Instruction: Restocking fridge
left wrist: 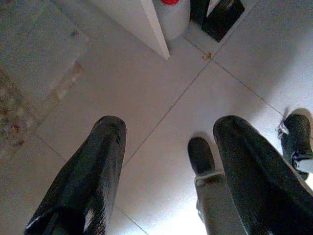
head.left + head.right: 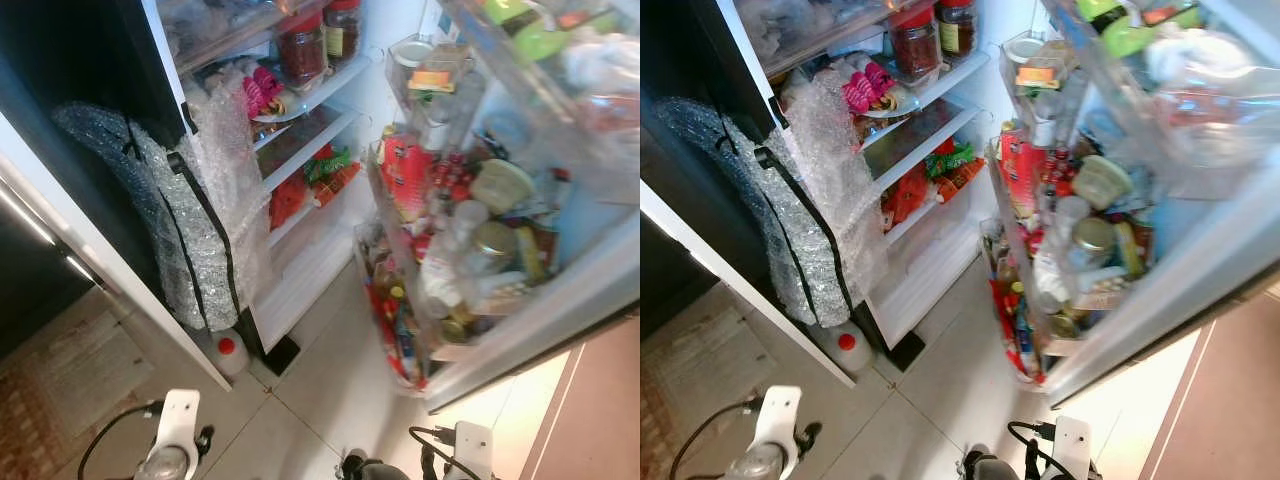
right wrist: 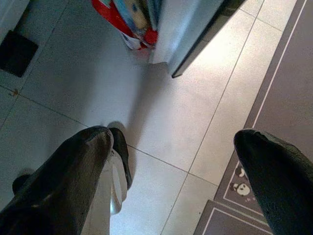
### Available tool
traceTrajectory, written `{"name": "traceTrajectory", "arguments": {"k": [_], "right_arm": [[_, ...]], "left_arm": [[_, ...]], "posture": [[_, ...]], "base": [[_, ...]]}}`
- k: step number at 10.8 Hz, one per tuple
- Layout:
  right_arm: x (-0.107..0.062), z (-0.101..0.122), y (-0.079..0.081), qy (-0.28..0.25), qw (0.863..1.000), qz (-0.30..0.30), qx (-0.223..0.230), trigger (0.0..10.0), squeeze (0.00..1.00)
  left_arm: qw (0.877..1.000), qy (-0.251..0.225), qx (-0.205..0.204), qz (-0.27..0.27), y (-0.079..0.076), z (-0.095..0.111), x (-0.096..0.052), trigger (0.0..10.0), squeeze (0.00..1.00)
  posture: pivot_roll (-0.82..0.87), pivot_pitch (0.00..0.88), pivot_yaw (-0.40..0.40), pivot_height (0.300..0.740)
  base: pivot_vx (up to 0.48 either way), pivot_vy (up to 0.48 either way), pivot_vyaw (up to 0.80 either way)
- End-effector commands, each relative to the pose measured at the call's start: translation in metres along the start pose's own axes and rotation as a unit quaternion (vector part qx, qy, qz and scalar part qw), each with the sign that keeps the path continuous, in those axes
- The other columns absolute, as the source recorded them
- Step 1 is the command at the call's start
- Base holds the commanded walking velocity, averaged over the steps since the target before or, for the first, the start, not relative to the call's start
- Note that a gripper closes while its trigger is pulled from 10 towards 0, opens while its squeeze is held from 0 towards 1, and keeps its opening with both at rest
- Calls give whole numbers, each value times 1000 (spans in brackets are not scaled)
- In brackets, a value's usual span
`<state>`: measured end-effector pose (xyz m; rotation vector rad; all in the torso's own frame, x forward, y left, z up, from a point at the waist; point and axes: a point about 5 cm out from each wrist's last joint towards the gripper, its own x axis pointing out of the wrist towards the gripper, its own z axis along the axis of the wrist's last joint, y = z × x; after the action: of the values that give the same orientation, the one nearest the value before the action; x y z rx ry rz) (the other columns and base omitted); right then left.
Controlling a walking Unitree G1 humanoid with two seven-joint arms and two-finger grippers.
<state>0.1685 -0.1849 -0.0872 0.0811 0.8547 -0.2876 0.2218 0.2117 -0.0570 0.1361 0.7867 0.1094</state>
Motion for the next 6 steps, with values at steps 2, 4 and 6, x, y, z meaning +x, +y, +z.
{"name": "traceTrajectory", "arguments": {"k": [2,4,6], "right_arm": [[-3,-13,-2,37,999,2,-12,10000,0],[-3,-14,-2,40,999,3,-9,10000,0],[-3,-10,-1,10,1000,6,12,10000,0]], "left_arm": [[1000,21,6,3,0,-11,-2,10000,0],[1000,23,5,2,-1,-12,-3,10000,0],[1000,25,6,1,-1,-13,-3,10000,0]], "posture": [[-165,176,-7,740],[-163,171,-9,740],[-169,173,-7,740]], "base": [[0,0,0],[0,0,0],[0,0,0]]}}
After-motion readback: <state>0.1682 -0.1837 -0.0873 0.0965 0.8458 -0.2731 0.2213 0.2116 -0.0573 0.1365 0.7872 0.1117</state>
